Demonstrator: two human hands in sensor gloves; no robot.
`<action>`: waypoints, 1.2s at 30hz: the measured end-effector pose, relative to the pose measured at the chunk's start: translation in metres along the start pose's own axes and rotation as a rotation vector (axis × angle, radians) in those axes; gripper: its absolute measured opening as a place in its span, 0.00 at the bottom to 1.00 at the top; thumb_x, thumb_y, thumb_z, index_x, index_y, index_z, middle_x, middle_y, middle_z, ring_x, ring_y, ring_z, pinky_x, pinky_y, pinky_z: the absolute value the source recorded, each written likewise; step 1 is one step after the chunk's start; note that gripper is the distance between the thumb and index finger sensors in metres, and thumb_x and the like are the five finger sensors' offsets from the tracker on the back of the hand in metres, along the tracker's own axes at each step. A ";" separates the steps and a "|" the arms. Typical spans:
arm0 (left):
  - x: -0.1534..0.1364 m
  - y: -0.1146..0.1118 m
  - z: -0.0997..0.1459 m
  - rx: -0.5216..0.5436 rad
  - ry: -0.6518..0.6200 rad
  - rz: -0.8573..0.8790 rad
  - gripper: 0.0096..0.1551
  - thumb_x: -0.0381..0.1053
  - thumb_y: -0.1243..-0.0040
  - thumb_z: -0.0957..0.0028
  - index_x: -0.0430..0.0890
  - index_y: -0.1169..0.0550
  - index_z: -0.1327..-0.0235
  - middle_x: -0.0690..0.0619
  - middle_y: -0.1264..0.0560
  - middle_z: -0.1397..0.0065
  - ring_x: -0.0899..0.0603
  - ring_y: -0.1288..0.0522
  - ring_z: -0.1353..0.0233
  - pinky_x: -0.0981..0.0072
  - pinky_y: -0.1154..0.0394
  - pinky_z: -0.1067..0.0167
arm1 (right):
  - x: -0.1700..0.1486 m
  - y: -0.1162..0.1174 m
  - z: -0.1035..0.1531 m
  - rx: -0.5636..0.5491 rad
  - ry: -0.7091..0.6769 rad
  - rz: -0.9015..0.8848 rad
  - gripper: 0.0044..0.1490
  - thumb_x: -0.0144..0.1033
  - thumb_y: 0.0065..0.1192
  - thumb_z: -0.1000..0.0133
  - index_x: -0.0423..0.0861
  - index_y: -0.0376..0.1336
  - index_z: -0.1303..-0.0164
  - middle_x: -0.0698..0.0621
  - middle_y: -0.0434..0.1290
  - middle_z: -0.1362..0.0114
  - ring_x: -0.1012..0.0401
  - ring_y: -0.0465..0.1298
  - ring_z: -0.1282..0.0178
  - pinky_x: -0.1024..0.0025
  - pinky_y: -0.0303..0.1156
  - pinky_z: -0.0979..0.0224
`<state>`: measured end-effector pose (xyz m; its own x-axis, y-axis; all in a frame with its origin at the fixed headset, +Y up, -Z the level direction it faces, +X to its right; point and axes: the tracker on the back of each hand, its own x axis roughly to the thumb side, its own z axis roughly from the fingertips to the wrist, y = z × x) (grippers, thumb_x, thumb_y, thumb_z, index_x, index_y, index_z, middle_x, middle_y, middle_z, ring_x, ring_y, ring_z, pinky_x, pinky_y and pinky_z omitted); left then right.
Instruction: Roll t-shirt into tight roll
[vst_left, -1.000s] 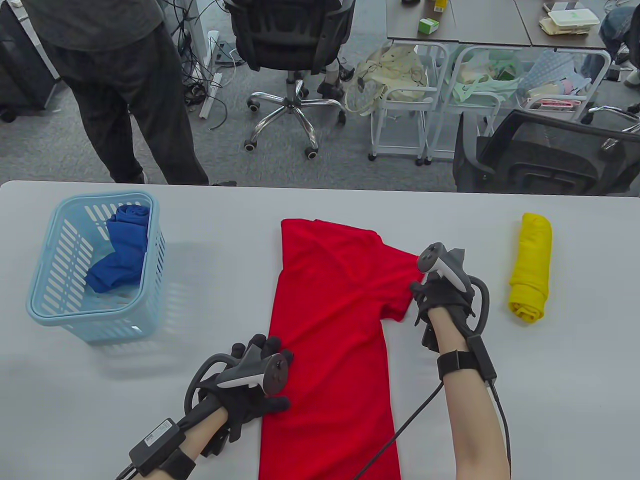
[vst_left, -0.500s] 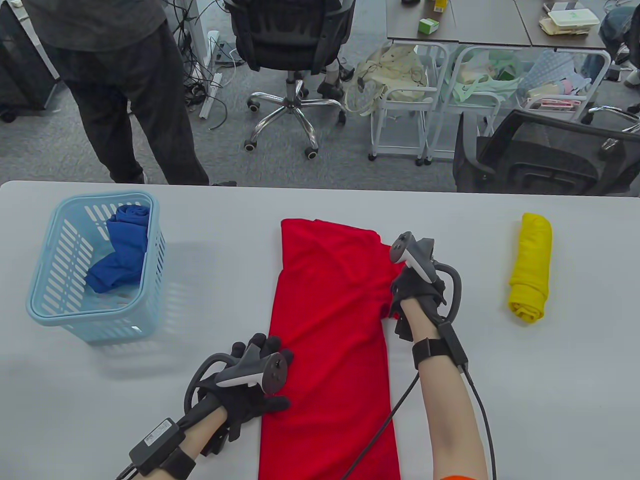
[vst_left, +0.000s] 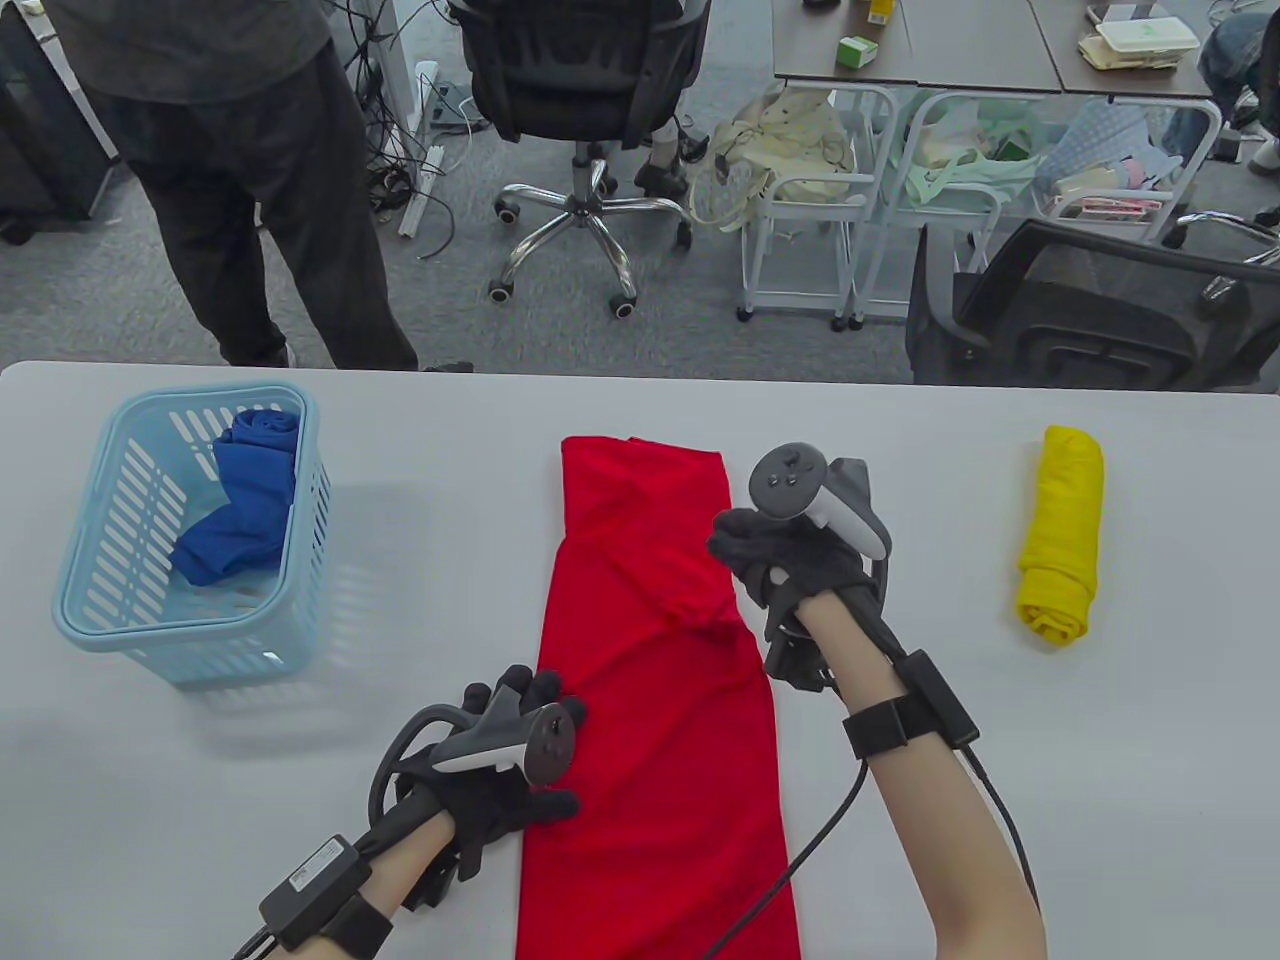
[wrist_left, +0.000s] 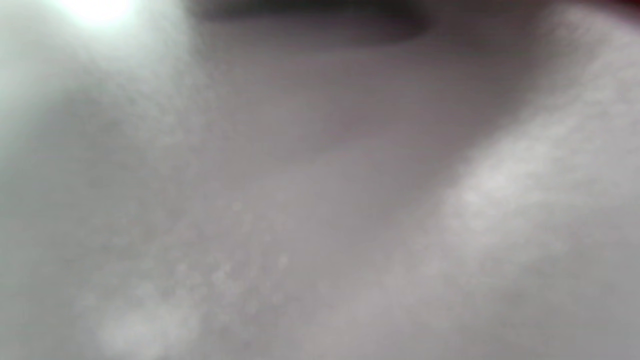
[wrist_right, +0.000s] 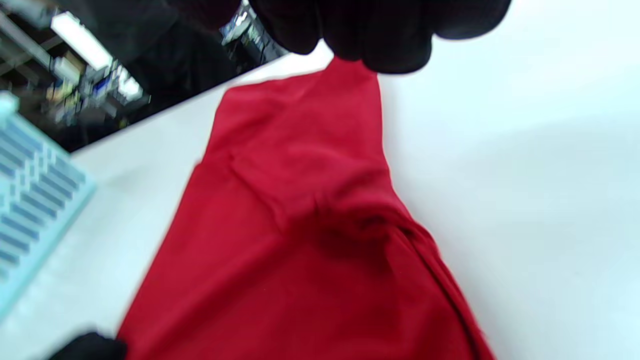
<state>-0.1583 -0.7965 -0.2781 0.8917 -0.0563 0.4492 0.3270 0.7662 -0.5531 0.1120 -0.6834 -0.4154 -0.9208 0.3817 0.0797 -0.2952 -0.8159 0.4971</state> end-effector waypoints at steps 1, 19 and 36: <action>0.000 0.000 0.000 0.002 0.002 0.001 0.53 0.79 0.78 0.59 0.60 0.77 0.29 0.50 0.80 0.20 0.36 0.76 0.18 0.36 0.66 0.22 | 0.004 0.014 -0.001 0.081 -0.019 0.091 0.40 0.46 0.47 0.34 0.40 0.50 0.14 0.36 0.50 0.12 0.36 0.55 0.14 0.38 0.56 0.23; -0.016 0.010 0.007 0.117 0.079 0.061 0.47 0.72 0.71 0.52 0.59 0.63 0.21 0.48 0.67 0.13 0.35 0.65 0.15 0.38 0.57 0.19 | -0.002 0.090 -0.013 0.225 0.003 0.302 0.55 0.59 0.41 0.36 0.45 0.20 0.19 0.40 0.19 0.19 0.38 0.24 0.18 0.37 0.38 0.21; 0.024 0.012 -0.005 -0.019 -0.002 -0.065 0.53 0.77 0.76 0.57 0.59 0.76 0.28 0.49 0.78 0.18 0.36 0.72 0.16 0.37 0.62 0.20 | -0.003 0.145 0.052 0.319 -0.062 0.469 0.56 0.63 0.35 0.37 0.45 0.16 0.22 0.39 0.17 0.21 0.39 0.21 0.20 0.40 0.34 0.21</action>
<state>-0.1314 -0.7915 -0.2778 0.8679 -0.1045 0.4857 0.3901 0.7486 -0.5360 0.0855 -0.7806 -0.2986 -0.9153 0.0427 0.4005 0.2420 -0.7366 0.6315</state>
